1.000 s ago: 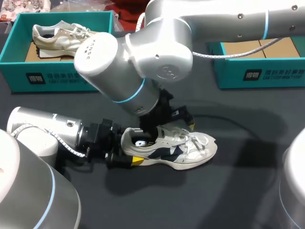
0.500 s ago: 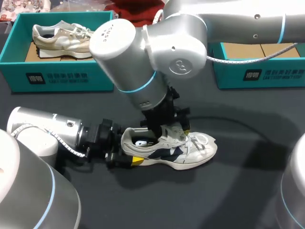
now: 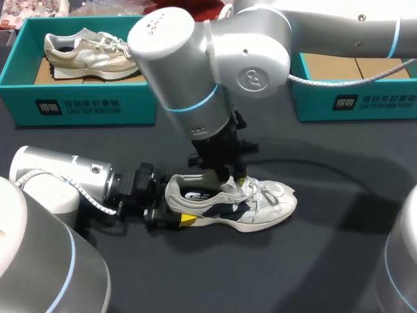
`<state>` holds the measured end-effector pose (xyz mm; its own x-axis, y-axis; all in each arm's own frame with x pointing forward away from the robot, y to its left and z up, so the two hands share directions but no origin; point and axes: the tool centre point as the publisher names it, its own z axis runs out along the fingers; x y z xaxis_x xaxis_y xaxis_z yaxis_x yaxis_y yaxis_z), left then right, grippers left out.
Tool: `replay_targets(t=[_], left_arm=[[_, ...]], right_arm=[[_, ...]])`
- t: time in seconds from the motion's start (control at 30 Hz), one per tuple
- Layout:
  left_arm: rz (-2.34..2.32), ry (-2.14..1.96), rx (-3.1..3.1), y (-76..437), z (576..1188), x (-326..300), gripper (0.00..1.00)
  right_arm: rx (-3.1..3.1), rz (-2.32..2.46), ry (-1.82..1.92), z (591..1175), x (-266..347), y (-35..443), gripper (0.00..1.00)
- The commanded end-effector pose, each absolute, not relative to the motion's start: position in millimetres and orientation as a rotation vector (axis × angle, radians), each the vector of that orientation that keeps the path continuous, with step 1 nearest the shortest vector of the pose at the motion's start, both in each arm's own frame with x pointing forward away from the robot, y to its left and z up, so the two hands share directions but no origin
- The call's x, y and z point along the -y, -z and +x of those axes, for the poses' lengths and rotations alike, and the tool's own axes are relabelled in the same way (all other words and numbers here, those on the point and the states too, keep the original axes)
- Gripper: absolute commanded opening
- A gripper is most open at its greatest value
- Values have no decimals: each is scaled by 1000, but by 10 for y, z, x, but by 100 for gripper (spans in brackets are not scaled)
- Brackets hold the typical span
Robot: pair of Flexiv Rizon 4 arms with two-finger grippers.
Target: Take the shoe out of the shoebox, open the shoe tongue, remove and reinsert the insole, then place the shoe into the shoebox
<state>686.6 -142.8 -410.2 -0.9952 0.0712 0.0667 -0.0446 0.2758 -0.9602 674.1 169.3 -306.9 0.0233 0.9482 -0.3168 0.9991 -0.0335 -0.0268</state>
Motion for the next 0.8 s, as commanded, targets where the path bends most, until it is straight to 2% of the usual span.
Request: replay_targets(t=[0.03, 0.17, 0.33, 0.8], left_arm=[[-26, -1834, 2431, 4135, 6877, 1402, 0], [-26, -1834, 2431, 4135, 6877, 1402, 0], [-26, -1834, 2431, 4135, 6877, 1402, 0], [-26, -1834, 2431, 4135, 6877, 1402, 0]], right_arm=[[-2009, 2157, 348, 6760, -1622, 3089, 0], [-2092, 2136, 330, 6776, -1551, 3059, 0], [-2355, 2018, 136, 6806, -1383, 3031, 0], [-2350, 2066, 131, 6806, -1342, 3041, 0]])
